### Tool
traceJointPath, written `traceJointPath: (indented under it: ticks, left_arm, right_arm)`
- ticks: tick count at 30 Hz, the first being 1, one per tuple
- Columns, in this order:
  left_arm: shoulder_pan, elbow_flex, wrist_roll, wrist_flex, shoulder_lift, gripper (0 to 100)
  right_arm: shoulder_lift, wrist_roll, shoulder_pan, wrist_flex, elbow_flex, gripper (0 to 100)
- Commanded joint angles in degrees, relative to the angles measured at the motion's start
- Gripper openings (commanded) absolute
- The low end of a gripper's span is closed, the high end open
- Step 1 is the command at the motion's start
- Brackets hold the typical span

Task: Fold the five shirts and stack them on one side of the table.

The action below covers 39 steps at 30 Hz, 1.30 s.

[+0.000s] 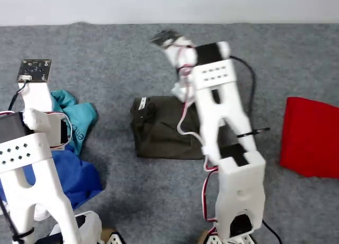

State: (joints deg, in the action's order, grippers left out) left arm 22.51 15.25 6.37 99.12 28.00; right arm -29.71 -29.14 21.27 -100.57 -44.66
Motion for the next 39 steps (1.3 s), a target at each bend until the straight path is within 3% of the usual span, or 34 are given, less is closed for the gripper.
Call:
traceJointPath:
  ticks: [1, 16, 24, 32, 39]
  left_arm:
    - [0.1, -0.1, 0.4, 0.4, 1.8, 1]
    - [-0.2, -0.1, 0.3, 0.4, 1.8, 1]
    - [-0.3, 0.0, 0.3, 0.4, 1.8, 1]
    - [-0.3, 0.0, 0.3, 0.4, 1.8, 1]
    - [0.0, 0.0, 0.3, 0.4, 1.8, 1]
  right_arm:
    - [-1.4, 0.6, 4.1, 0.2, -0.4, 1.0]
    - [-11.6, -2.0, 12.4, 10.2, -0.5, 1.0]
    - [-11.7, -2.1, 12.5, 12.4, -0.5, 1.9]
    - [-10.2, -2.2, 13.4, 9.2, -4.0, 30.6]
    - [-8.8, -2.2, 10.6, -2.5, -14.9, 27.9]
